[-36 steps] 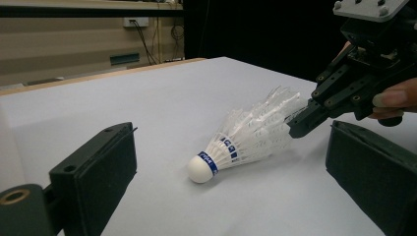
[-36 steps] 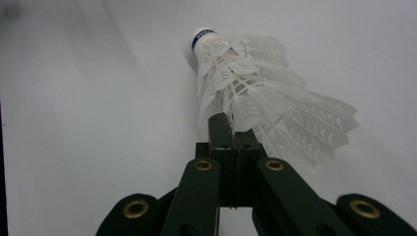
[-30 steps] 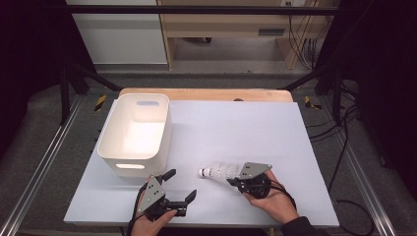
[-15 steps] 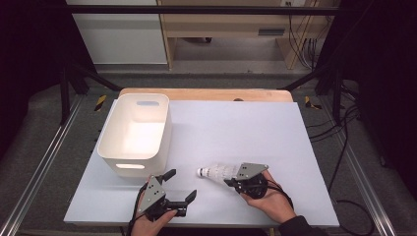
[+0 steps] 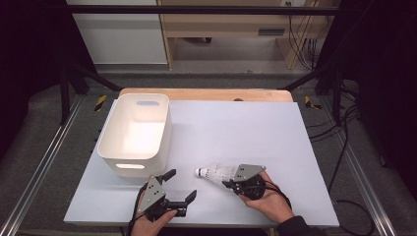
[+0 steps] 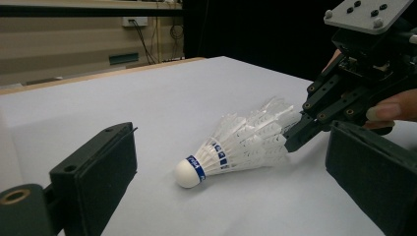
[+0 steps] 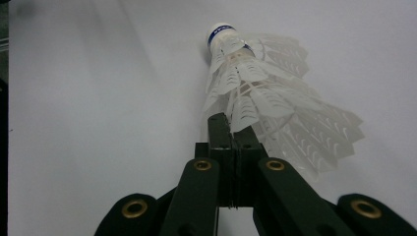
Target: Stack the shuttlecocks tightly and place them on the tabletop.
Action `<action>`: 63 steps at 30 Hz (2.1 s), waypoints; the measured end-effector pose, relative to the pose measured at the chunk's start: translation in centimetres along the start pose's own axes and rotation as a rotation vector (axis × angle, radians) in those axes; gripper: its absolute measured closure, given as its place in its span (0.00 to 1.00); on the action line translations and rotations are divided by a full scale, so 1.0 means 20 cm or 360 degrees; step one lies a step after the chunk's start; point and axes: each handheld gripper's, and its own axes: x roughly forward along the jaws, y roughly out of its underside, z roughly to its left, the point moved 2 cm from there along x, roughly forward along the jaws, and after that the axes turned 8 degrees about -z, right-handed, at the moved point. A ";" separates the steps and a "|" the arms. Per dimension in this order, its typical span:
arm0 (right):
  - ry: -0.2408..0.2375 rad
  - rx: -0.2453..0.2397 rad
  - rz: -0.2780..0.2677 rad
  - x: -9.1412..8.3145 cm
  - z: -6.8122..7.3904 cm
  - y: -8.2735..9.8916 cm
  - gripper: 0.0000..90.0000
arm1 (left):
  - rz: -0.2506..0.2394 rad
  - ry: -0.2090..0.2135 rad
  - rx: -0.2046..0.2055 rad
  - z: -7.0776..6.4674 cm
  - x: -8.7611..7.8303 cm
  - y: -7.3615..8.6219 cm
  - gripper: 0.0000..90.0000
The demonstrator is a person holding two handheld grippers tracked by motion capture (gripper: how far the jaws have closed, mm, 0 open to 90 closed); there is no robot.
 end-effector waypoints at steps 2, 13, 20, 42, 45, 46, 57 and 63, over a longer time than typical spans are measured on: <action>0.0001 -0.0004 0.0000 0.00 0.00 0.00 1.00 | 0.0000 0.0000 0.0001 0.00 0.00 0.00 0.06; 0.0013 -0.0009 0.0016 0.00 0.01 0.00 0.96 | 0.0000 0.0002 0.0002 0.00 0.00 0.00 0.06; 0.0016 -0.0023 0.0031 0.00 0.01 0.00 0.89 | 0.0002 -0.0001 0.0002 0.00 0.00 0.00 0.06; 0.0093 -0.0036 0.0058 -0.03 0.01 0.01 0.66 | 0.0003 -0.0003 0.0004 0.00 0.00 0.00 0.06; 0.0094 -0.0034 0.0057 -0.03 0.01 0.01 0.65 | 0.0002 -0.0003 0.0004 0.00 0.00 0.00 0.06; 0.0094 -0.0034 0.0057 -0.03 0.01 0.01 0.65 | 0.0002 -0.0003 0.0003 0.00 0.00 0.00 0.06; 0.0101 -0.0043 0.0060 -0.03 0.01 0.01 0.65 | 0.0001 -0.0004 0.0002 0.00 0.00 0.00 0.06; 0.0100 -0.0049 0.0062 -0.04 0.01 0.00 0.65 | -0.0001 -0.0008 0.0000 0.00 0.00 0.00 0.06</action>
